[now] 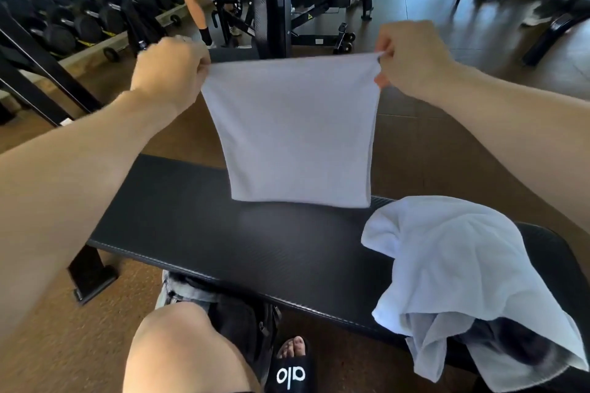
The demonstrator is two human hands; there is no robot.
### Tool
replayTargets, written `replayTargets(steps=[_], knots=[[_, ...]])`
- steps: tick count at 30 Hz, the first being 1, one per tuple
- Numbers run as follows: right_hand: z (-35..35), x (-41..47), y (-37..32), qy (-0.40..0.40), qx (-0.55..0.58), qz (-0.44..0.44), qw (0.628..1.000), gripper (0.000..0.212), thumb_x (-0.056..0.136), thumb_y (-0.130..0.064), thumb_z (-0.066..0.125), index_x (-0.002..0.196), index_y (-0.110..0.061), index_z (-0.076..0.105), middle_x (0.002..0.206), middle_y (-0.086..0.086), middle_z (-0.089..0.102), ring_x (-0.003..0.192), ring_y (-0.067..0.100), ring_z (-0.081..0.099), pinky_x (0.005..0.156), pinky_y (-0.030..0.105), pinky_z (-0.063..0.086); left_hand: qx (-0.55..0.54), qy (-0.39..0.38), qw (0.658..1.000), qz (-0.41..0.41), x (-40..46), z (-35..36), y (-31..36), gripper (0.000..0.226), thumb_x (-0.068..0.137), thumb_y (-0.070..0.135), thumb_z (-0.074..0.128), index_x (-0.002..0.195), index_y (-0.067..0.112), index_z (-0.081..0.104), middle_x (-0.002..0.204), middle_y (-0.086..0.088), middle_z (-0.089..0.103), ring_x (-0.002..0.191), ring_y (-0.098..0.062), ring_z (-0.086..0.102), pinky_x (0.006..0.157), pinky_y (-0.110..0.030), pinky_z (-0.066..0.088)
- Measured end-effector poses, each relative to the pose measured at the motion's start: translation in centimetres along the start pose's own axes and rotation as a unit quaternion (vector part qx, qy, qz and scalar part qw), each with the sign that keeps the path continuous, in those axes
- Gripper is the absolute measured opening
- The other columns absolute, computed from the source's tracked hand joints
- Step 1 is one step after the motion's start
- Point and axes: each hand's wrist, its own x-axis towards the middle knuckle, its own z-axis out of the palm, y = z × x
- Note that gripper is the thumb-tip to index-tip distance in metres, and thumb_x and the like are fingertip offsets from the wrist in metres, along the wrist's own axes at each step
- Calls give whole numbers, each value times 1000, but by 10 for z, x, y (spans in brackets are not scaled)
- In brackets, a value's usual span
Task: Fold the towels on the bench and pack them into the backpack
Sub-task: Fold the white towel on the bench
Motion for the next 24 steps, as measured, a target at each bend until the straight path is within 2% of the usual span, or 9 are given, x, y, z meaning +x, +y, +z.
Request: replayTargets(steps=[2,4,7,11,14,17,19,21,24], knots=[[-10,13,-2,72,5,-16,997,21,84,5,49,91,-10,61,91,15,66,79,30,69,51,20,46,-6,59,998,-5,16,-8,-4,23,97,15,46,109,7,65,106,-23,64,93,-46,61,74,-56,55],[-19,10,-2,126,-16,-36,991,19,82,0,51,92,-10,64,95,11,66,84,28,66,64,31,45,-8,108,994,-1,20,-17,-8,28,99,18,42,113,8,63,111,-22,64,99,-45,60,79,-56,54],[-11,-34,11,96,-53,-52,993,14,86,-5,56,92,-12,66,90,2,56,83,21,52,68,26,29,26,127,990,57,-9,-6,-15,23,100,21,41,110,8,57,106,-21,59,92,-44,59,67,-53,51],[52,-136,29,-3,-33,-87,996,13,78,-3,54,82,-9,65,85,8,63,77,35,61,70,35,45,32,-19,974,222,-99,55,-18,7,93,13,54,98,9,57,92,-14,54,63,-37,55,48,-45,47],[101,-204,29,-123,-29,-53,991,17,79,3,56,75,-13,56,83,3,57,71,33,59,60,35,43,32,-123,953,273,-159,99,-21,28,79,-2,75,94,14,58,86,-6,55,58,-30,52,53,-36,44],[126,-243,22,-185,-63,-54,979,13,87,0,55,84,-12,60,89,6,59,76,32,59,68,40,49,15,-165,944,285,-196,113,-20,40,66,-3,83,87,18,57,78,-1,53,55,-25,52,57,-33,44],[130,-254,17,-205,-84,-55,974,12,95,-7,52,95,-13,63,98,2,60,85,26,60,75,29,47,11,-177,941,287,-209,114,-20,47,59,-4,85,85,20,54,77,1,50,54,-23,50,56,-31,42],[131,-261,10,-235,-86,-56,967,12,99,-11,48,101,-16,59,104,-1,57,91,20,58,72,26,45,7,-182,936,300,-216,113,-22,50,56,-4,86,85,21,53,78,3,50,55,-21,50,56,-30,40],[130,-267,2,-256,-99,-55,960,10,100,-13,47,100,-18,55,102,-1,53,85,17,55,72,33,53,1,-205,929,307,-225,111,-28,55,55,-2,87,85,24,48,79,5,48,57,-19,48,58,-28,39]])
